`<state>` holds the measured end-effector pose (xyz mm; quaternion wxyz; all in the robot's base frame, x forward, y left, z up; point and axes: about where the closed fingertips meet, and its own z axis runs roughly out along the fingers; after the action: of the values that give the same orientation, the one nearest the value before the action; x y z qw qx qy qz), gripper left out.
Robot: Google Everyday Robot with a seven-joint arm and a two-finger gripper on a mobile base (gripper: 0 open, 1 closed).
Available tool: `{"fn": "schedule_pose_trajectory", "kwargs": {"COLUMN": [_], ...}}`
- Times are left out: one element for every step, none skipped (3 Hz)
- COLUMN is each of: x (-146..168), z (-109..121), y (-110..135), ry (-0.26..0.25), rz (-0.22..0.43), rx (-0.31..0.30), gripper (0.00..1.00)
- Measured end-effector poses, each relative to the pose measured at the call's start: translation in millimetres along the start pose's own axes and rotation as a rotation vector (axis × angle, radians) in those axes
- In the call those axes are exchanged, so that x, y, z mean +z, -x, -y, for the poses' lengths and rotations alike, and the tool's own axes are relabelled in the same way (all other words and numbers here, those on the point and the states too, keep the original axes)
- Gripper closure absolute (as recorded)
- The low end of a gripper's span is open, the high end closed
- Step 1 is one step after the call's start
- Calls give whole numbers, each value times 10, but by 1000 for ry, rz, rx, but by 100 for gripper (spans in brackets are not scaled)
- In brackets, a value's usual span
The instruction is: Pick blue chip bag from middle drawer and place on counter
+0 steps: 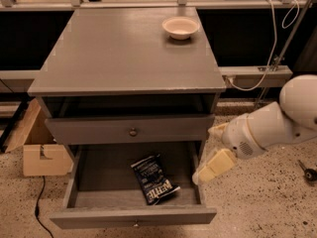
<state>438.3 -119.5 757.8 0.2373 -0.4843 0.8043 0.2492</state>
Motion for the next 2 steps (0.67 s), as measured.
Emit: {"fn": "schedule_pose_trajectory", "kwargs": {"x": [472,953], "z": [29,105], "y": [-410,-702], "ry": [-4,-25], "rz": [-21,-22], "rx": [-28,-53], "gripper": [0,0]}}
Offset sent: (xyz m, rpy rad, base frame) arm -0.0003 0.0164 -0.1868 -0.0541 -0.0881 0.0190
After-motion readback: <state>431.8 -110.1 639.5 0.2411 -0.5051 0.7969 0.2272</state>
